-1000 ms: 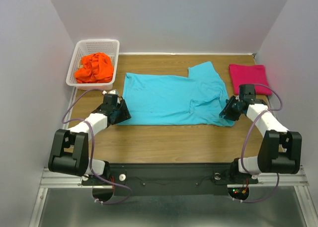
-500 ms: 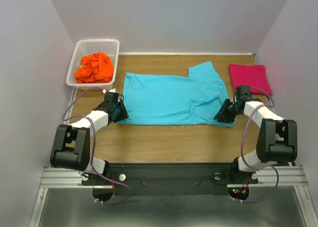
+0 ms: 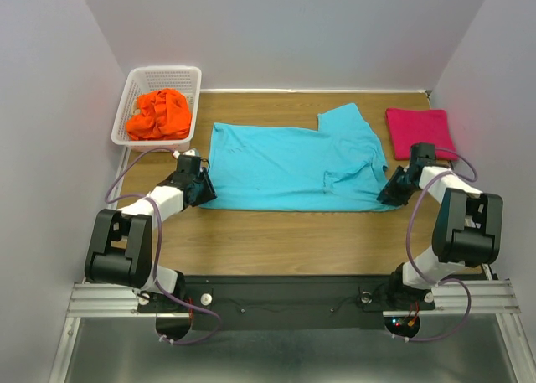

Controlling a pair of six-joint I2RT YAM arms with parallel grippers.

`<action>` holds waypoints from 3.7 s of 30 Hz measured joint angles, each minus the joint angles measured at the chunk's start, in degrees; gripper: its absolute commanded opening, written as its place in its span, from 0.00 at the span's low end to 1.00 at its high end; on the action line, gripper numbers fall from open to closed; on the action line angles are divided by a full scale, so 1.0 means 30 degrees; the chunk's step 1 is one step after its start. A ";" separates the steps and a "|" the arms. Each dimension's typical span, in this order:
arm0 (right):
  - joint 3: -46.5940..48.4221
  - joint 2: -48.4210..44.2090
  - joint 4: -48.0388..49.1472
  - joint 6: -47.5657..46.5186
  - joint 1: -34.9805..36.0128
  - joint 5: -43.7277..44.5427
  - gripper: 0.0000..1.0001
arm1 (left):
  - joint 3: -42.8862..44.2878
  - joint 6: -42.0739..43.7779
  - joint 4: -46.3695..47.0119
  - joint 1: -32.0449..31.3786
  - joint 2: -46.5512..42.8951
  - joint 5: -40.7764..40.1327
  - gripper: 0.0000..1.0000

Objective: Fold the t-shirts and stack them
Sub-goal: Fold the tshirt

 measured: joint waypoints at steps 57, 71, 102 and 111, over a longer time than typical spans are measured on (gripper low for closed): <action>0.0372 -0.5180 0.0226 0.1144 0.5727 0.1297 0.35 | 0.2295 0.0029 -0.3147 -0.2193 -0.2244 -0.1566 0.63; -0.2346 -0.2208 0.1086 0.1902 0.5792 0.1537 0.38 | 0.1552 -0.0488 -0.2353 -0.2477 0.0852 -0.1829 0.57; 0.4532 -0.2419 -0.0714 0.0182 0.4896 -0.0138 0.40 | 0.8983 0.0342 -0.4262 -0.2965 0.2339 -0.3694 0.66; 0.7242 0.3024 0.0168 -0.0663 0.4896 0.0678 0.37 | 1.1810 0.2572 -0.3468 -0.2958 0.8947 -0.4554 0.52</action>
